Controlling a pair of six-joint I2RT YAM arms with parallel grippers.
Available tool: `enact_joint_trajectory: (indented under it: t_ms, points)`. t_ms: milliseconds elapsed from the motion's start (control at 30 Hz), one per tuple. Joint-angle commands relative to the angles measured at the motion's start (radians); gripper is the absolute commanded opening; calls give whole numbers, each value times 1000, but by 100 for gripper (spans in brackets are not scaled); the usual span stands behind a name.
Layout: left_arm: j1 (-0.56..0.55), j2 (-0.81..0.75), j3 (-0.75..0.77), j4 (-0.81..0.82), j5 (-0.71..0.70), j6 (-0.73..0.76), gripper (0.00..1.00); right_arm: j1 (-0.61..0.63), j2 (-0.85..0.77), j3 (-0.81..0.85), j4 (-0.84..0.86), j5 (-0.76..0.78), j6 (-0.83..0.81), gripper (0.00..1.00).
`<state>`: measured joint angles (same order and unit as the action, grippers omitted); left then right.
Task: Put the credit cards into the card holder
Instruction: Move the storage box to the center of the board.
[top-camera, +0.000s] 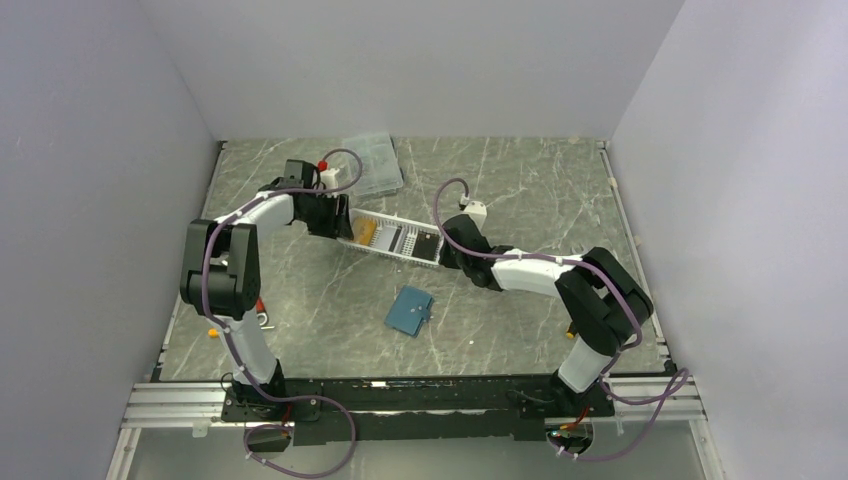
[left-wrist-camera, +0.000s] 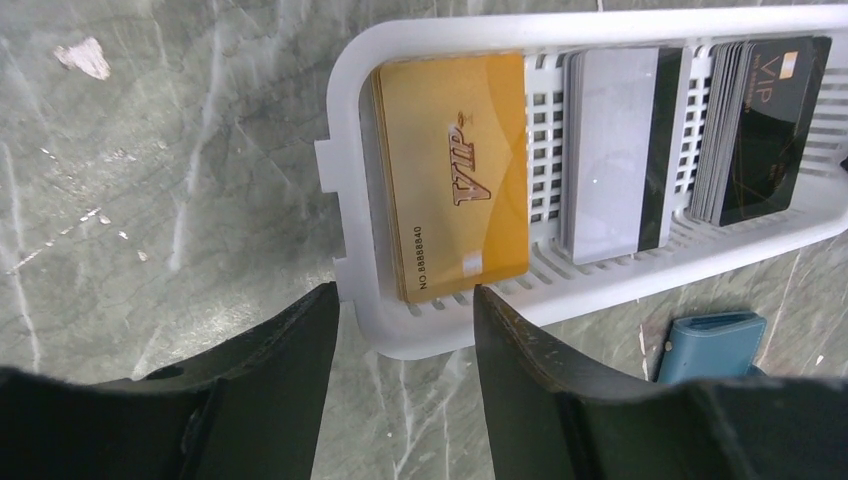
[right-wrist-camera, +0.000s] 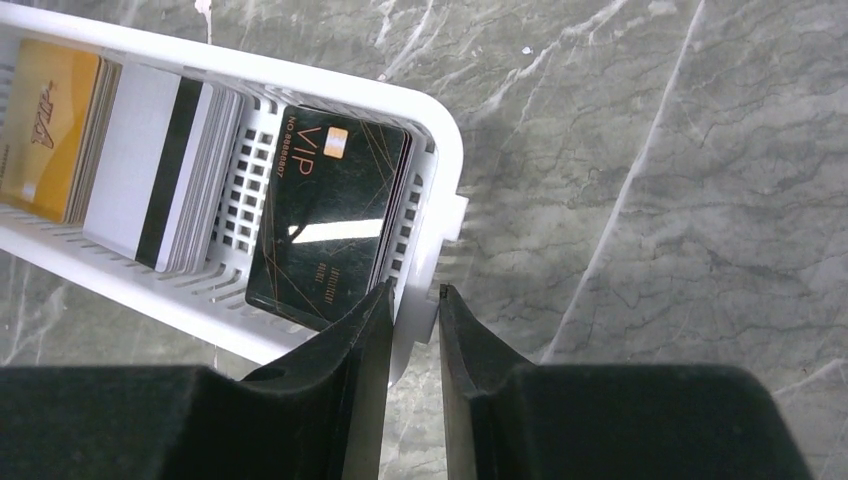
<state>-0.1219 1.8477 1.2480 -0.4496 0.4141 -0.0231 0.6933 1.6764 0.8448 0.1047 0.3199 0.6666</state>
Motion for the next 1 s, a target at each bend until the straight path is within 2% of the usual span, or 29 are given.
enact_joint_trajectory:
  t_ms: [0,367,700,967]
  points:
    - [-7,-25,-35,34,35,-12,55,-26,-13,-41,-3,25,1,24]
    - [-79,-113,-194,64,52,1,54,-53,-80,-117,-8,42,-1,22]
    - [-133,-114,-198,48,74,5,55,-58,-186,-225,-32,82,34,21]
    - [-151,-118,-136,-28,106,51,68,-59,-300,-296,-64,96,56,23]
